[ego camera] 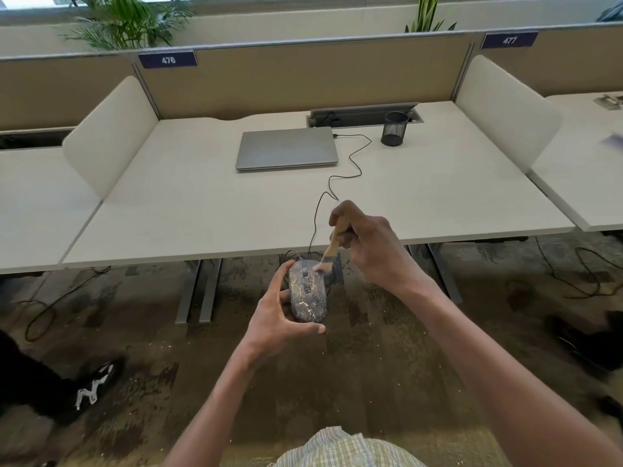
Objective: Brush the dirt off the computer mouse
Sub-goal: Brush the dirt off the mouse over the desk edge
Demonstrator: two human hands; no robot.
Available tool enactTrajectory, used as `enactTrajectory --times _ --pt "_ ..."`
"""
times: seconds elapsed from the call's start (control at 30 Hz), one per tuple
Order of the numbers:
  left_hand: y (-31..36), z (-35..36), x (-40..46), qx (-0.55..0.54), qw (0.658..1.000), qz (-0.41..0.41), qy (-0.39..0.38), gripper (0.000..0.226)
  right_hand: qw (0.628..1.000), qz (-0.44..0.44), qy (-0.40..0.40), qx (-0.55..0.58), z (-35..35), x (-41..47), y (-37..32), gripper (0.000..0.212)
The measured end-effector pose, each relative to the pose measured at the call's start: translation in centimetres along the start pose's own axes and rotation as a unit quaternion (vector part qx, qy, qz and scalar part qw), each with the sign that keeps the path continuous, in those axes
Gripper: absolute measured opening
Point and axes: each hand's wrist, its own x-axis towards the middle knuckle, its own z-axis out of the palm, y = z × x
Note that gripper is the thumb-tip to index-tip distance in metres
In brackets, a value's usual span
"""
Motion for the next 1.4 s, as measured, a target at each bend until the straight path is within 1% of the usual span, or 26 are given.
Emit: enactTrajectory --times 0.1,0.17,0.27,0.37,0.53,0.7,0.8,0.9,0.97,1.13,1.27,1.4 --pt "0.0 -0.2 0.0 -0.007 1.0 -0.001 0.005 0.132 1.0 0.0 0.018 -0.002 -0.6 0.2 0.3 0.04" --pt "0.1 -0.2 0.2 -0.006 1.0 0.002 0.003 0.132 0.999 -0.015 0.036 0.002 -0.6 0.6 0.0 0.034" --pt "0.1 0.0 0.4 -0.009 1.0 0.006 0.0 0.132 0.998 -0.034 0.037 0.029 0.0 0.6 -0.5 0.027" --pt "0.3 0.1 0.4 -0.005 1.0 0.01 0.002 0.131 0.998 -0.03 0.033 0.044 0.1 0.0 -0.2 0.031" --pt "0.0 0.2 0.1 0.002 1.0 0.016 0.007 0.129 1.0 0.001 0.025 -0.007 -0.8 -0.9 1.0 0.042" --pt "0.2 0.3 0.2 -0.005 1.0 0.023 0.001 0.127 0.996 0.0 0.076 0.042 -1.0 -0.4 0.8 0.031" --pt "0.2 0.1 0.3 -0.001 1.0 0.03 0.007 0.126 0.995 0.022 0.07 0.066 -0.6 -0.6 0.8 0.034" --pt "0.1 -0.2 0.2 0.001 0.999 0.033 0.008 0.125 0.996 0.04 0.06 0.059 -0.8 -1.5 1.4 0.039" --pt "0.1 -0.3 0.0 0.0 1.0 0.03 0.008 0.125 0.996 0.04 0.066 0.047 -0.9 -1.6 1.6 0.038" --pt "0.5 0.1 0.1 0.006 0.999 0.034 0.001 0.124 0.992 0.012 0.106 0.068 -0.9 -0.7 1.1 0.032" --pt "0.7 0.4 0.1 -0.001 0.999 0.035 -0.008 0.124 0.994 -0.008 0.096 0.058 -0.6 0.3 0.8 0.035" --pt "0.8 0.5 -0.1 -0.008 0.999 0.038 -0.013 0.123 0.993 0.022 0.065 0.096 -0.7 1.2 1.0 0.041"
